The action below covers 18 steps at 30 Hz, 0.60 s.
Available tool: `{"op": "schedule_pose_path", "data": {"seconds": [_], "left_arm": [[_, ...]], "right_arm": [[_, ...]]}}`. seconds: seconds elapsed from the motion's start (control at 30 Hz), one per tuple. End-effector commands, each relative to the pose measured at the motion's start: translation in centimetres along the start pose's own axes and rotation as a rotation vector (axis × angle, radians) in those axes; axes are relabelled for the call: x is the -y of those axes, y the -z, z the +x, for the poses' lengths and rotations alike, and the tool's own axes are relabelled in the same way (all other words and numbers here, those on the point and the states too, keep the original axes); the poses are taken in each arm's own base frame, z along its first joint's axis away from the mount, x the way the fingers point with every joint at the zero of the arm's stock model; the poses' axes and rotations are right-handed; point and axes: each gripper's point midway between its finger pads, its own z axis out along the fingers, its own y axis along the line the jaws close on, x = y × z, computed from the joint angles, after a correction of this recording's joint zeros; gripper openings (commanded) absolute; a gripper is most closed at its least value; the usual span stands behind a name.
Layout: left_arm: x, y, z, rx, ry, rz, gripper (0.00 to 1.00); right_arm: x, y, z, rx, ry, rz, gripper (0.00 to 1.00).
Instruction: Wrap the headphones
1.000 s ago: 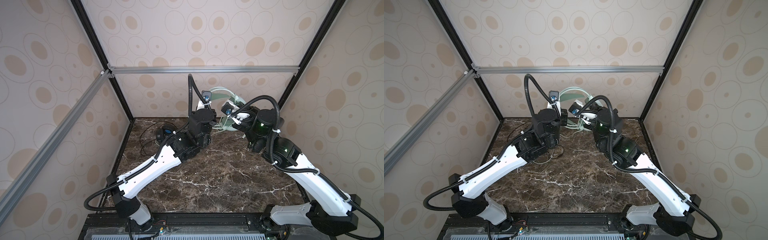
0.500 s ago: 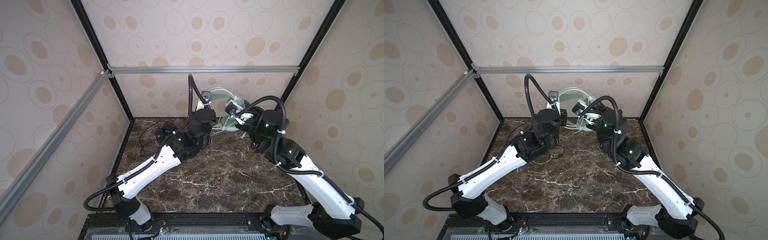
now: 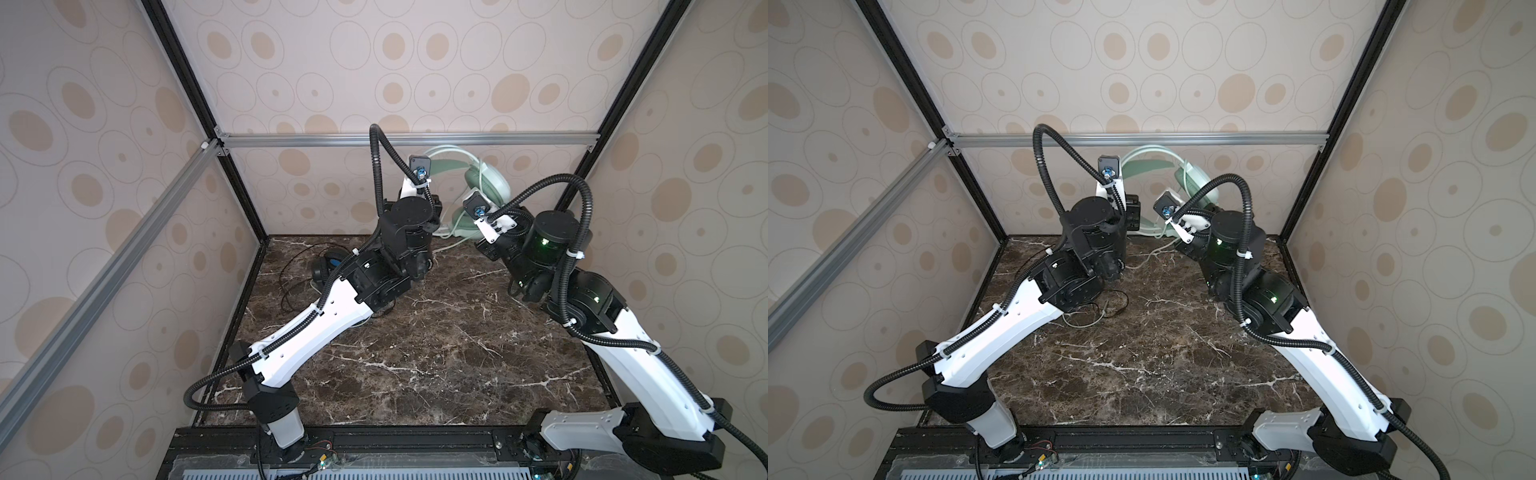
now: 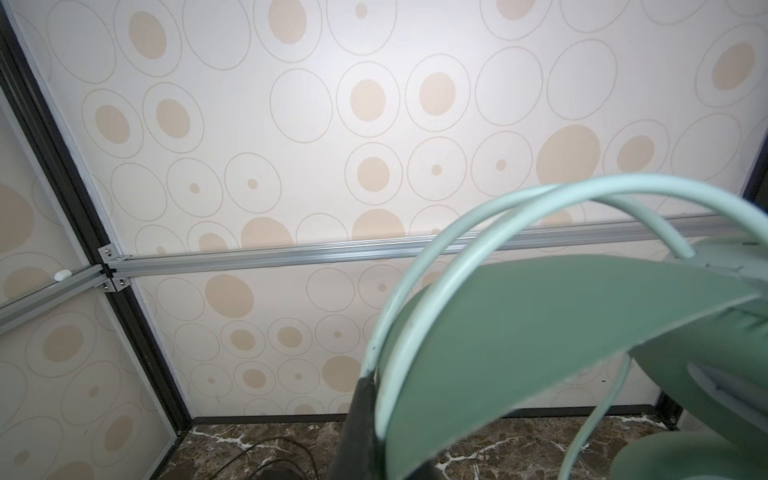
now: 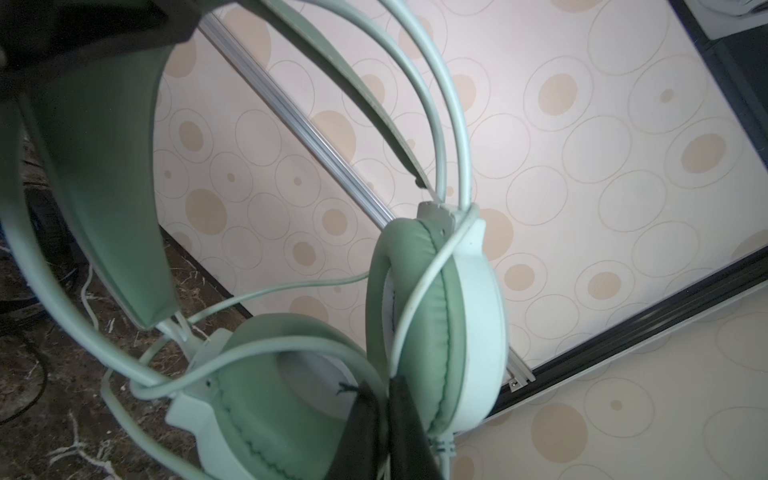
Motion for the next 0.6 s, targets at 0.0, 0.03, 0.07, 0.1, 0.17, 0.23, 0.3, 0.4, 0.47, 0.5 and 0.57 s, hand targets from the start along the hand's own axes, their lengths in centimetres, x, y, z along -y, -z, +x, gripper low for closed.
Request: {"op": "schedule_pose_path", "data": {"seconds": [0.0, 0.03, 0.07, 0.1, 0.17, 0.23, 0.3, 0.4, 0.47, 0.5, 0.57], "left_arm": [[0.4, 1.0, -4.8, 0.097, 0.132, 0.044, 0.00], [0.9, 1.0, -4.9, 0.099, 0.137, 0.055, 0.00], [1.3, 1.0, -5.1, 0.103, 0.148, 0.066, 0.00], [1.7, 0.9, -5.2, 0.104, 0.156, 0.073, 0.00], [2.8, 0.8, -5.5, 0.110, 0.182, 0.098, 0.00], [3.9, 0.9, -5.9, 0.118, 0.200, 0.124, 0.00], [4.9, 1.1, -6.3, 0.128, 0.218, 0.147, 0.00], [5.9, 1.3, -6.5, 0.135, 0.236, 0.173, 0.00], [6.1, 1.4, -6.3, 0.129, 0.239, 0.179, 0.00], [6.0, 1.4, -6.2, 0.124, 0.238, 0.173, 0.00], [5.3, 1.3, -5.8, 0.110, 0.217, 0.138, 0.00]], "right_arm": [[4.1, 1.4, -2.6, 0.071, 0.006, 0.091, 0.08], [5.0, 1.6, -3.1, 0.079, 0.018, 0.110, 0.08], [5.8, 1.9, -3.6, 0.088, 0.029, 0.122, 0.07], [6.4, 2.0, -4.0, 0.093, 0.041, 0.134, 0.07], [7.4, 2.4, -4.7, 0.111, 0.054, 0.160, 0.06], [8.6, 2.9, -5.4, 0.133, 0.051, 0.190, 0.06], [9.5, 3.3, -5.9, 0.146, 0.045, 0.209, 0.06], [10.6, 4.1, -6.2, 0.158, 0.047, 0.228, 0.06], [11.2, 4.6, -6.2, 0.161, 0.044, 0.238, 0.07], [11.2, 4.7, -6.1, 0.157, 0.046, 0.238, 0.07], [10.9, 4.6, -5.5, 0.138, 0.050, 0.234, 0.07]]}}
